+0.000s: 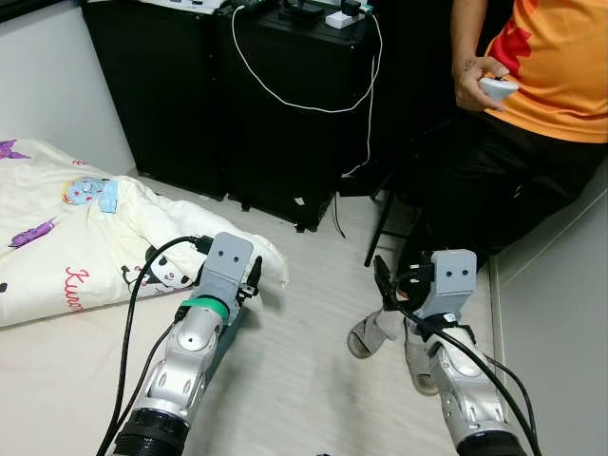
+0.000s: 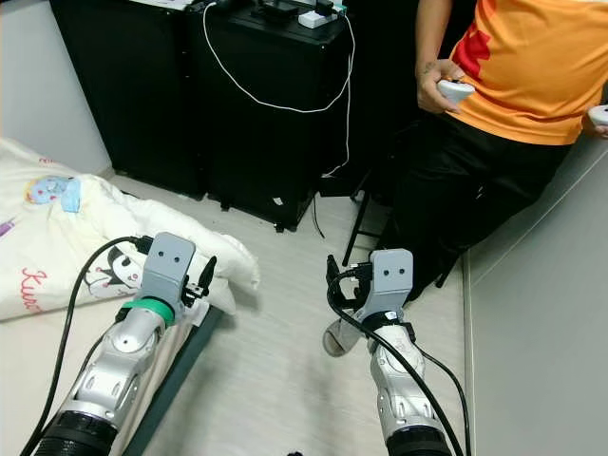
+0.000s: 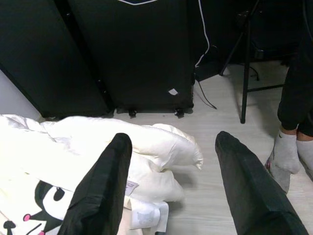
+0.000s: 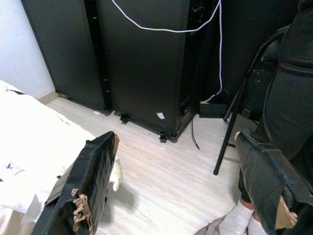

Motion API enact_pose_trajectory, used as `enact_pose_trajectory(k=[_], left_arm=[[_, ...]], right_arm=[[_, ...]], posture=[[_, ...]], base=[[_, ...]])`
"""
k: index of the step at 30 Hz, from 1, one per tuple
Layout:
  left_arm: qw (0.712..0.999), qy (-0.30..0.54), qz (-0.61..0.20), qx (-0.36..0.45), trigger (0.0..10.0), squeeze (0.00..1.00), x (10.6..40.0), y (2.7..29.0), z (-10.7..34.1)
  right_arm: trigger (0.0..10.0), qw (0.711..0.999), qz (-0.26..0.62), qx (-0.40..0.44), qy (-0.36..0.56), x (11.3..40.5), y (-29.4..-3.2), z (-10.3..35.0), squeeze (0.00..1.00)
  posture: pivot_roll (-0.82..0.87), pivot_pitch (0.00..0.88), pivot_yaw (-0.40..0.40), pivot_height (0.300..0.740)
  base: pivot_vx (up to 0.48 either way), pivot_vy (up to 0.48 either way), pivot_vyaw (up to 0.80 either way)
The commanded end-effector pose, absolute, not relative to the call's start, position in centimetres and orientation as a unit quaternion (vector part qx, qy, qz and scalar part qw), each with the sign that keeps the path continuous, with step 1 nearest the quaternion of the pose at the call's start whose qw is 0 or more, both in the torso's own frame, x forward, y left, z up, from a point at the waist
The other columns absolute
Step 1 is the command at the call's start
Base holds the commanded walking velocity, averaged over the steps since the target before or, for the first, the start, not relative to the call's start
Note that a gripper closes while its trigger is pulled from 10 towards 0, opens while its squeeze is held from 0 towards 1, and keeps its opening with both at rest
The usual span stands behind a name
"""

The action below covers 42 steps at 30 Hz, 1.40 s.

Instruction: Clean up the room

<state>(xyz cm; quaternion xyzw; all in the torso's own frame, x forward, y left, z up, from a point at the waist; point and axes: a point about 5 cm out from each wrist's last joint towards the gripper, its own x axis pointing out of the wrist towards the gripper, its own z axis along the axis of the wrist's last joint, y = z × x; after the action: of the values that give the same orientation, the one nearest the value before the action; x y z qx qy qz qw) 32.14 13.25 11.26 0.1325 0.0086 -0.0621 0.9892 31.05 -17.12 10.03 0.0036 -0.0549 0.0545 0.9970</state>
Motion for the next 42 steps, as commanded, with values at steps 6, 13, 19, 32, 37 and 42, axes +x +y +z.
enact_pose_trajectory(k=[6, 13, 19, 32, 37, 42], left_arm=[[0.988, 0.022, -0.060, 0.140, 10.0, 0.00, 32.1, 13.4, 10.7], [0.990, 0.033, -0.036, 0.136, 10.0, 0.00, 32.8, 14.7, 10.8], [0.988, 0.041, -0.047, 0.140, 10.0, 0.00, 32.5, 14.4, 10.3], [0.987, 0.046, -0.064, 0.143, 10.0, 0.00, 31.9, 13.5, 9.7], [0.986, 0.046, -0.065, 0.144, 10.0, 0.00, 32.0, 13.5, 9.7], [0.986, 0.045, -0.065, 0.146, 10.0, 0.00, 31.9, 13.5, 9.8]], right_arm=[[10.0, 0.997, 0.051, 0.008, -0.054, 31.1, -17.3, 9.8, 0.00], [10.0, 0.998, 0.048, 0.009, -0.051, 31.1, -17.3, 9.7, 0.00], [10.0, 0.998, 0.049, 0.008, -0.050, 31.1, -17.3, 9.6, 0.00], [10.0, 0.997, 0.050, 0.009, -0.054, 31.1, -17.3, 9.8, 0.00], [10.0, 0.997, 0.048, 0.009, -0.054, 31.2, -17.4, 9.8, 0.00], [10.0, 0.997, 0.048, 0.010, -0.053, 31.1, -17.3, 9.7, 0.00]], posture=[[0.04, 0.049, -0.019, 0.740], [0.04, 0.056, -0.021, 0.740], [0.04, 0.056, -0.021, 0.740], [0.04, 0.056, -0.017, 0.740], [0.04, 0.057, -0.016, 0.740], [0.04, 0.068, -0.018, 0.740]], base=[[0.000, 0.000, 0.00], [0.000, 0.000, 0.00], [0.000, 0.000, 0.00], [0.000, 0.000, 0.00], [0.000, 0.000, 0.00], [0.000, 0.000, 0.00]])
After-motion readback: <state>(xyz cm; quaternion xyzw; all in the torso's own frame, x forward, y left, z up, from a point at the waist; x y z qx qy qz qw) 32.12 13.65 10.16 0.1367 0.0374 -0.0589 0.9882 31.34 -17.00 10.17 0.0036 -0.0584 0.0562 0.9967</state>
